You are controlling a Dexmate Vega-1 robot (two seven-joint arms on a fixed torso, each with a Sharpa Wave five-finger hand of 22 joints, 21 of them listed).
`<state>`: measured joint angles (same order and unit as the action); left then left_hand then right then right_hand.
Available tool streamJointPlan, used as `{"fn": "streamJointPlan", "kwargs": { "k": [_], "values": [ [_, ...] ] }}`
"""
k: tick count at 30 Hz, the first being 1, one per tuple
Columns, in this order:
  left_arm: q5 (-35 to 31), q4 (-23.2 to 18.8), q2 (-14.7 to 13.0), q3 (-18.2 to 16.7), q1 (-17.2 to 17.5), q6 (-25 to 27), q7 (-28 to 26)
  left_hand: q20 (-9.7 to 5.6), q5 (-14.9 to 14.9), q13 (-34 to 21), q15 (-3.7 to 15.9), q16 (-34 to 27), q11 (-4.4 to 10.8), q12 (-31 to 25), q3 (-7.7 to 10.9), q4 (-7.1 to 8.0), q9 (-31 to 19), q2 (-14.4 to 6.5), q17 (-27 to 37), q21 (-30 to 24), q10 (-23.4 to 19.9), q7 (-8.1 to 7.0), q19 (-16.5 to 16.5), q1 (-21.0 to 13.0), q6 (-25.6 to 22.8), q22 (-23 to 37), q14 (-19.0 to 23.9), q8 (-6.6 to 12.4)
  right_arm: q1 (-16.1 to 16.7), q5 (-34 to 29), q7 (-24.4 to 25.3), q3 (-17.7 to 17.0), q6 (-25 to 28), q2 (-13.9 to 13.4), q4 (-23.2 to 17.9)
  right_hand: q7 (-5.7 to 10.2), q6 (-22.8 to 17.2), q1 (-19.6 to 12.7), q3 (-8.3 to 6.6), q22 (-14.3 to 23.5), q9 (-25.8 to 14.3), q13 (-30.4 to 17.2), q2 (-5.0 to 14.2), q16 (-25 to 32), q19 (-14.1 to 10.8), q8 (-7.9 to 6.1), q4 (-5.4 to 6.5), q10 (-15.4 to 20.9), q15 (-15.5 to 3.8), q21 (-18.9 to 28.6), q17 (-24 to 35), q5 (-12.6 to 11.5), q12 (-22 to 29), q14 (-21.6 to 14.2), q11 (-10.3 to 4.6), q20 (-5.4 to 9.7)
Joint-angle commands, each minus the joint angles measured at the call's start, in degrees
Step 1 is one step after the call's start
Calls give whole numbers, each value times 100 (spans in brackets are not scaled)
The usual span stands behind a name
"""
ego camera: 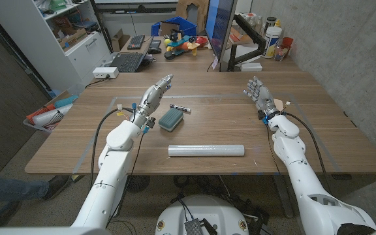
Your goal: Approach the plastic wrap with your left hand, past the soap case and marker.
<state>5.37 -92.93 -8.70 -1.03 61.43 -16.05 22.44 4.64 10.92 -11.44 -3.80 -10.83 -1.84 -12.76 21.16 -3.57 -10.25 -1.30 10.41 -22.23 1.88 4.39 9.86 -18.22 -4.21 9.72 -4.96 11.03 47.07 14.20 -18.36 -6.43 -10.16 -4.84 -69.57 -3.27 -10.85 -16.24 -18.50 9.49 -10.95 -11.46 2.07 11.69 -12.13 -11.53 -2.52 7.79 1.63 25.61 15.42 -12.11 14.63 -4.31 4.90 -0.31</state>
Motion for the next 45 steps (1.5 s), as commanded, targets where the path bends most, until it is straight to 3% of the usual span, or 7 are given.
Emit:
{"fn": "streamJointPlan", "kwargs": {
  "k": [1,45],
  "values": [
    [-54,-11,-31,103,9,-9,77,21,5,-17,8,-28,0,1,22,-22,-13,13,-1,16,-13,13,124,-59,-33,28,32,26,-110,17,-56,-21,-54,-2,146,3,-55,27,-8,5,0,0,-20,49,-66,-5,-45,55,-26,-17,-1,-19,-23,-43,11,-2],
    [-386,-647,-261,284,326,254,94,48,-14,-10,6,-20,-7,12,28,-99,-15,-2,0,119,-20,-14,95,-108,-61,32,35,11,-174,195,-151,-186,-282,13,277,12,-63,61,-1,8,3,8,-2,44,-105,4,-61,86,-21,-127,-57,-20,-85,-41,16,-6]
  ]
}}
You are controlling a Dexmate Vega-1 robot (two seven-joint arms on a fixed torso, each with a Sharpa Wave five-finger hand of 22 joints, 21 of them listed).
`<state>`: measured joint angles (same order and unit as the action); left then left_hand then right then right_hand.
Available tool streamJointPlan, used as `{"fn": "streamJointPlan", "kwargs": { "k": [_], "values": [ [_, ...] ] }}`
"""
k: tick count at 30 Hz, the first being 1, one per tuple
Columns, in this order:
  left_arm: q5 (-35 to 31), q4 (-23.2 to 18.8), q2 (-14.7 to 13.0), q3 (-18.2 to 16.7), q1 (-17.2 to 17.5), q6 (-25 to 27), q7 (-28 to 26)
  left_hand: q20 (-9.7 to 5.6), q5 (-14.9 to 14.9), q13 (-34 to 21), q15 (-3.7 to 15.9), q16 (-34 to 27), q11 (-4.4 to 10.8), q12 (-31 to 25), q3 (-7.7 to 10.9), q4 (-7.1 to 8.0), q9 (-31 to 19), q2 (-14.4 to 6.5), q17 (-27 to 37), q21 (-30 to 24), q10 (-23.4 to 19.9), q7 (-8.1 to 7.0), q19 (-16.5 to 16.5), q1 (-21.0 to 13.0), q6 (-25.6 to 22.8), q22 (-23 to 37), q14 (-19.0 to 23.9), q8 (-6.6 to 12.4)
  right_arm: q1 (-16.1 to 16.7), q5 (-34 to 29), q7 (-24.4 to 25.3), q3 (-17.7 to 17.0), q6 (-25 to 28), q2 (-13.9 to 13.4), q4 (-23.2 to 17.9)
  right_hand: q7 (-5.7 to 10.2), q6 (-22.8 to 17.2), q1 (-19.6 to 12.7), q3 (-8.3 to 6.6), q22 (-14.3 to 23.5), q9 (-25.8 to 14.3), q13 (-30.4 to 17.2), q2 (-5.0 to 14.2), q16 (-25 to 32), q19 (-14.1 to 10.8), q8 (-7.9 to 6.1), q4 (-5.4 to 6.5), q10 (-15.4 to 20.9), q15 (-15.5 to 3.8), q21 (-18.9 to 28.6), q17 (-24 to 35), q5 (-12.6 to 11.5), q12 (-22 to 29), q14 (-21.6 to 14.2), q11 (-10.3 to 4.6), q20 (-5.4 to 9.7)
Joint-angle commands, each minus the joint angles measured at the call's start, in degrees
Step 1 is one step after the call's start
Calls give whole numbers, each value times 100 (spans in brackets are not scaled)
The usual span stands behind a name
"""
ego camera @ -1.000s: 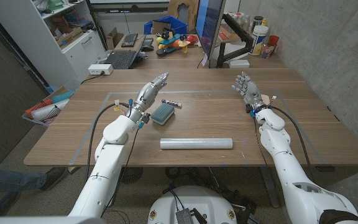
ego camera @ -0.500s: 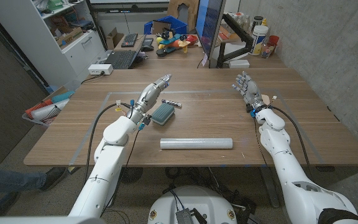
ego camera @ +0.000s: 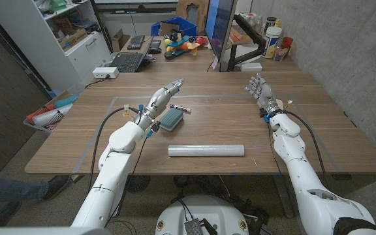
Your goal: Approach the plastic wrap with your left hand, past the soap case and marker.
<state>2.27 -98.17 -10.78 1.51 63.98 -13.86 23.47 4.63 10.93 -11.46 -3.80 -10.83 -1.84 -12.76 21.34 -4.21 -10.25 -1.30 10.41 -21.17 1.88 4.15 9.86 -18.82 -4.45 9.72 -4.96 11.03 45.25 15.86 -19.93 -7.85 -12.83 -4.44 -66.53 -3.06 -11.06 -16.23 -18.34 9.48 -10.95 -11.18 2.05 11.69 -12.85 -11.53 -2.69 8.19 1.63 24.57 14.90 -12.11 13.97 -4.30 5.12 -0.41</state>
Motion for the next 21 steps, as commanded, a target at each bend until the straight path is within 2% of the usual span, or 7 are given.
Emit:
{"fn": "streamJointPlan", "kwargs": {
  "k": [1,21],
  "values": [
    [-82,-130,-58,32,76,32,-8,48,-14,-8,5,-21,-10,11,10,-38,-16,-3,0,16,-22,10,94,-50,-38,32,37,11,9,36,5,-48,-19,-27,-28,-10,-43,59,-18,9,4,-21,1,44,-32,4,-45,50,-21,-26,-5,-21,-18,-42,-7,2],
    [-73,-335,-105,26,321,-86,30,74,-18,-6,0,-18,-4,16,22,-79,-17,-19,-1,69,-22,10,94,-88,-47,34,37,6,0,83,-54,-25,-112,10,21,-8,-53,62,-22,10,4,-19,14,45,-51,4,-56,61,-26,-70,-29,-23,-42,-52,-8,6]
  ]
}}
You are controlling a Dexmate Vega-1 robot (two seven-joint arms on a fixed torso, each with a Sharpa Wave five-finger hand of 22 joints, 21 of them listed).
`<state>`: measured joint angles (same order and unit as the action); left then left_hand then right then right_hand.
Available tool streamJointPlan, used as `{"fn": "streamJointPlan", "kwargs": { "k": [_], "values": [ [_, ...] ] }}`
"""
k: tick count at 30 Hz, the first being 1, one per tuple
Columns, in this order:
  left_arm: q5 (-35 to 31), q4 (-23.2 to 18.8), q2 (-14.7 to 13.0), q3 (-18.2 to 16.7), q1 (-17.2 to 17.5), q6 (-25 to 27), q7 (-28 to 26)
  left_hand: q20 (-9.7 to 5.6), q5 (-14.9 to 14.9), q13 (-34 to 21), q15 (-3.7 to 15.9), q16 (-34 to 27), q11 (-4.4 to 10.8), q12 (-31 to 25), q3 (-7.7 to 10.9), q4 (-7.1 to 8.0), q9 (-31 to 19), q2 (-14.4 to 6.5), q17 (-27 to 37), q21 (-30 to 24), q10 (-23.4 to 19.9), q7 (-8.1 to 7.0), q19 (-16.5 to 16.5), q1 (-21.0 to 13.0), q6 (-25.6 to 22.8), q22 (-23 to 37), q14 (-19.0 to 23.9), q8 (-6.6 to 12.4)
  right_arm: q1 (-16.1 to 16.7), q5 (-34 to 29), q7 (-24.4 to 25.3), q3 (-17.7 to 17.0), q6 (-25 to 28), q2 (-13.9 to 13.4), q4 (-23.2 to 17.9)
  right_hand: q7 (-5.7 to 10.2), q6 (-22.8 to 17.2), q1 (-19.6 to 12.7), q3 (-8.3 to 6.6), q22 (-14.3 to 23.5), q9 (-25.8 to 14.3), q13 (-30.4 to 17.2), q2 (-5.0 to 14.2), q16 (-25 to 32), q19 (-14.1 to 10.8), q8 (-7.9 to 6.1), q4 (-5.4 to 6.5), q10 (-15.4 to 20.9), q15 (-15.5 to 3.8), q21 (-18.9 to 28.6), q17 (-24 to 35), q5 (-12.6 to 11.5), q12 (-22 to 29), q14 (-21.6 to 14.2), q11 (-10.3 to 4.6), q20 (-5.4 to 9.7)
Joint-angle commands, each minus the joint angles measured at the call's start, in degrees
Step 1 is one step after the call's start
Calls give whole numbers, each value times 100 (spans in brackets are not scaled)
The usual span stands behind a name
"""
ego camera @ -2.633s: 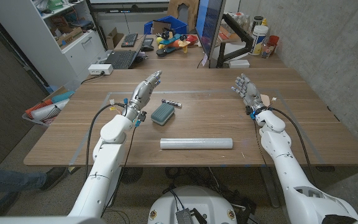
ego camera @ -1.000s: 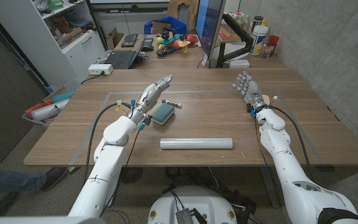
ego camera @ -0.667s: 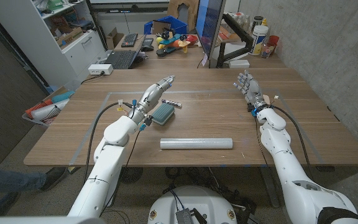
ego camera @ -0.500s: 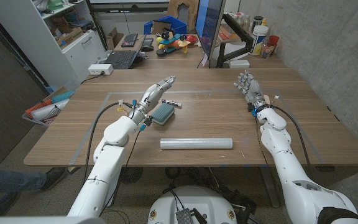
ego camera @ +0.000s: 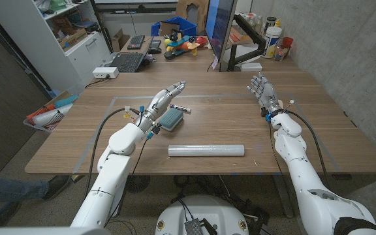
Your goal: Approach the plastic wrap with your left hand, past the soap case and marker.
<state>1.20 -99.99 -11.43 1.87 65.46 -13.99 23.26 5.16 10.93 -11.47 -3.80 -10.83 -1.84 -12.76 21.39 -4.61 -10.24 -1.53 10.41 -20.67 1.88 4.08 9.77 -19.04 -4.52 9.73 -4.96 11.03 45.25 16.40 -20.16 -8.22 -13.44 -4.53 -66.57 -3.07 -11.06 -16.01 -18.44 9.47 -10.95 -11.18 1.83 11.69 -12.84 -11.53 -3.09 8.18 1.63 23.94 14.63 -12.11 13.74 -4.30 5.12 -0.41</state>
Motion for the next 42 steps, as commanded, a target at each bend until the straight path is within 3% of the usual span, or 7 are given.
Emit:
{"fn": "streamJointPlan", "kwargs": {
  "k": [1,42],
  "values": [
    [32,-164,-45,-7,185,-76,57,22,-18,-5,-1,-18,-2,16,18,-41,-17,3,-1,21,-24,17,104,-67,-39,34,38,6,4,33,-27,9,-48,22,22,-10,-58,41,-12,10,5,-19,37,45,-53,2,-17,64,-26,-10,-4,-23,-20,-54,-9,2],
    [-162,-453,-151,166,439,-121,132,94,-33,-3,-16,-6,-1,27,45,-142,-19,-26,-3,154,-19,5,130,-163,-43,38,21,-5,76,122,-8,-69,-24,-20,-78,-4,-76,61,-7,13,6,-17,44,50,-83,5,-38,109,-53,-107,-49,-23,-56,-81,-19,-1]
  ]
}}
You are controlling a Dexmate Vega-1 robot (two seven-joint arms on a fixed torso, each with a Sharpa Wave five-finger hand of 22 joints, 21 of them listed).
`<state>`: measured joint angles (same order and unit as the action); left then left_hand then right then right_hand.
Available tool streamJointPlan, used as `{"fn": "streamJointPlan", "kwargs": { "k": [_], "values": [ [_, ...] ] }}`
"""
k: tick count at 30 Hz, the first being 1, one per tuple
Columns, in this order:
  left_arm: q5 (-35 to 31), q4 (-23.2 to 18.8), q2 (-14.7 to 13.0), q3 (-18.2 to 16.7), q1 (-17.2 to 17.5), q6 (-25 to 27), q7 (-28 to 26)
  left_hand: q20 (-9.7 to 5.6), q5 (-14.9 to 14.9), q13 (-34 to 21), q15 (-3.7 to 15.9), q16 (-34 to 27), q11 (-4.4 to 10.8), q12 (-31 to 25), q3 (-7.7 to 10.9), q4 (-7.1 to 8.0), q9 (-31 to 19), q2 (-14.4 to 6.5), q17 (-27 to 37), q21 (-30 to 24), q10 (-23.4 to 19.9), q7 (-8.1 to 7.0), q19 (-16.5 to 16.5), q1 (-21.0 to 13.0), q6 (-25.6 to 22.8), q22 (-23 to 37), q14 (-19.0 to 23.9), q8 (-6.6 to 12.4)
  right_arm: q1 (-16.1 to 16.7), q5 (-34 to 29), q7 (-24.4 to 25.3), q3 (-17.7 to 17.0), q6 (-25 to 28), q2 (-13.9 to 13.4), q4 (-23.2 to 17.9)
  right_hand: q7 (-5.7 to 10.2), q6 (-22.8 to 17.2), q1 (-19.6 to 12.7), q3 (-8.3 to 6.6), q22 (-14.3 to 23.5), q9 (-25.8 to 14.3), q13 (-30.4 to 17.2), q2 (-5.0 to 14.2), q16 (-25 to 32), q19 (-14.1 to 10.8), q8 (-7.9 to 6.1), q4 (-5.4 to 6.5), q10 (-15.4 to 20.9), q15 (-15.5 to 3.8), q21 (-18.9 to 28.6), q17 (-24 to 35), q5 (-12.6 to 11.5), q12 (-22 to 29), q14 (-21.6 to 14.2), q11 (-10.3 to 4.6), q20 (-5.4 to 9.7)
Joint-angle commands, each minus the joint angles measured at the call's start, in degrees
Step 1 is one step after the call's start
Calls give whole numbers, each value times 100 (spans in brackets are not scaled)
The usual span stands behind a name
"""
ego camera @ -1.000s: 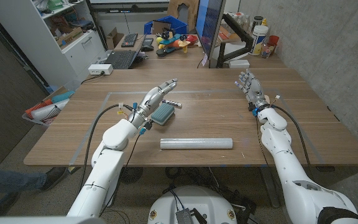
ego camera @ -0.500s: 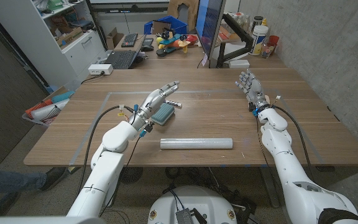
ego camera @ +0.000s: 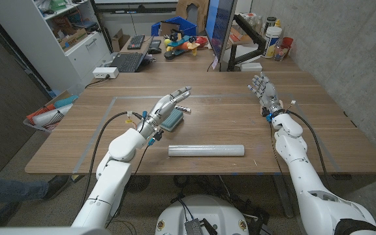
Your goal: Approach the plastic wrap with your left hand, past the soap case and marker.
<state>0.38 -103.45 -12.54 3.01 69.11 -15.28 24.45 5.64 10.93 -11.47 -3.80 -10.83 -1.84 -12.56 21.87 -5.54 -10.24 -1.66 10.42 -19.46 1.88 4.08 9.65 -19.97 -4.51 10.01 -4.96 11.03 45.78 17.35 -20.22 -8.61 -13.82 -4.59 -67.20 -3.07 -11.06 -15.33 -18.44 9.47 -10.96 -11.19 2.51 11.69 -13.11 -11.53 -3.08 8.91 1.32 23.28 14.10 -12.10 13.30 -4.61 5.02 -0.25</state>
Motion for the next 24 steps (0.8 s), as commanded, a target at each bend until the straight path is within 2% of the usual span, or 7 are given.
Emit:
{"fn": "streamJointPlan", "kwargs": {
  "k": [1,24],
  "values": [
    [-90,-113,-46,54,78,7,14,47,-34,-2,-10,-5,16,10,-2,-52,-19,-15,-3,38,-11,1,142,-74,-42,10,18,-5,27,29,-3,-32,18,-16,-22,-3,-80,-6,-7,13,6,-16,-23,49,-58,4,-40,37,-21,-45,2,-24,-14,-51,-10,-20],
    [-217,-236,-189,85,124,48,83,98,-37,-1,-23,-1,-19,14,17,-112,-20,-26,-4,102,-8,-2,155,-140,-75,13,8,5,-51,67,19,-73,-75,34,136,9,-75,11,-4,15,6,-16,-17,50,-87,12,-51,51,-24,-103,-22,-24,-39,-63,-6,-24]
  ]
}}
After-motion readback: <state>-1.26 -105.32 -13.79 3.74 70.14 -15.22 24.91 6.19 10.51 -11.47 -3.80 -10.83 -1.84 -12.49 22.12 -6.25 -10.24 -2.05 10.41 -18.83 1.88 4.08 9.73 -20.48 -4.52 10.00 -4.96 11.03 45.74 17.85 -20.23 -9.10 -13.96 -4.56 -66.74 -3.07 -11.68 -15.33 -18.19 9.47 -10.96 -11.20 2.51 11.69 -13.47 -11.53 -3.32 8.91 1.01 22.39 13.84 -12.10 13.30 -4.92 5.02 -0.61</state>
